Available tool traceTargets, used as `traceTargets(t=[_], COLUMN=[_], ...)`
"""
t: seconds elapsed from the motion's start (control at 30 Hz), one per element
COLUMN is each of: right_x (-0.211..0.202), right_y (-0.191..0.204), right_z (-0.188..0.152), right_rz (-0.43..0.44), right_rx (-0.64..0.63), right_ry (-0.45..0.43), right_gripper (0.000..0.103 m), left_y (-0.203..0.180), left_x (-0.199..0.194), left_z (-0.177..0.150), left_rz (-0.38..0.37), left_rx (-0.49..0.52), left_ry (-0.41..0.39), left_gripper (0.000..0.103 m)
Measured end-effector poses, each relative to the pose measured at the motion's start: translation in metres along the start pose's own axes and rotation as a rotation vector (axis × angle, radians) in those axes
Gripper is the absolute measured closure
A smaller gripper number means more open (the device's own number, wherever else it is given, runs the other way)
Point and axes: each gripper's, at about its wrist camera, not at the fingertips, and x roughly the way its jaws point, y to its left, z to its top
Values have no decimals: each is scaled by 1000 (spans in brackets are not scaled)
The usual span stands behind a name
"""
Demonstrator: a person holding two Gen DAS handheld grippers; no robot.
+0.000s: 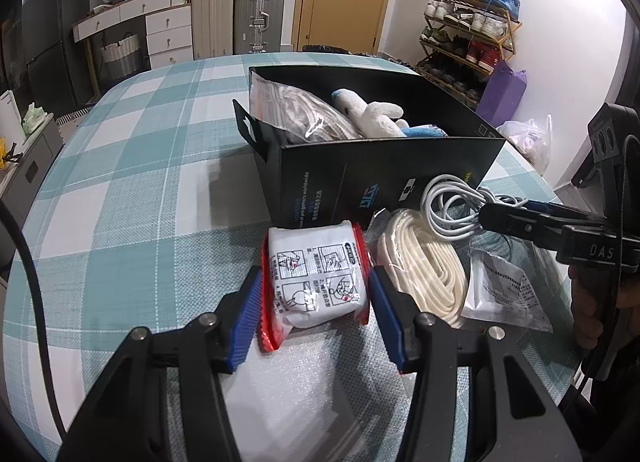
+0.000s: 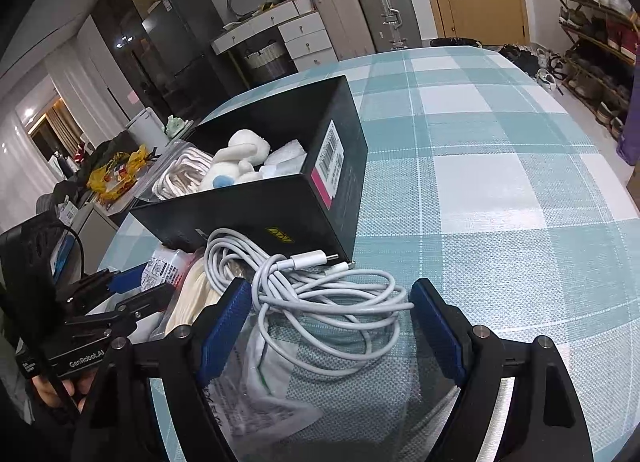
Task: Organize soft objects
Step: 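Grasp the red-edged white packet with the left gripper while the right gripper lifts the cable, then carry the cable and red-edged packet over the black box and release both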
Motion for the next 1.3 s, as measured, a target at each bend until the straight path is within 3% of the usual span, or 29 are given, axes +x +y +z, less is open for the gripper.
traceTargets(t=[0.17, 0.37, 0.9, 1.3], right_x=[3, -4, -27, -66], right_y=[7, 5, 17, 28], right_z=[0, 0, 0, 5], right_rz=[-5, 37, 99, 129], right_rx=[-21, -22, -77, -84], right_ry=[-3, -18, -76, -221], right_gripper=[21, 31, 35, 35], left_y=[0, 0, 3, 2], left_x=[1, -1, -22, -50], left_z=[0, 0, -2, 4], left_rz=[2, 7, 13, 18], left_rx=[2, 3, -15, -15], left_ry=[-2, -10, -63, -150], left_gripper=[51, 51, 51, 51])
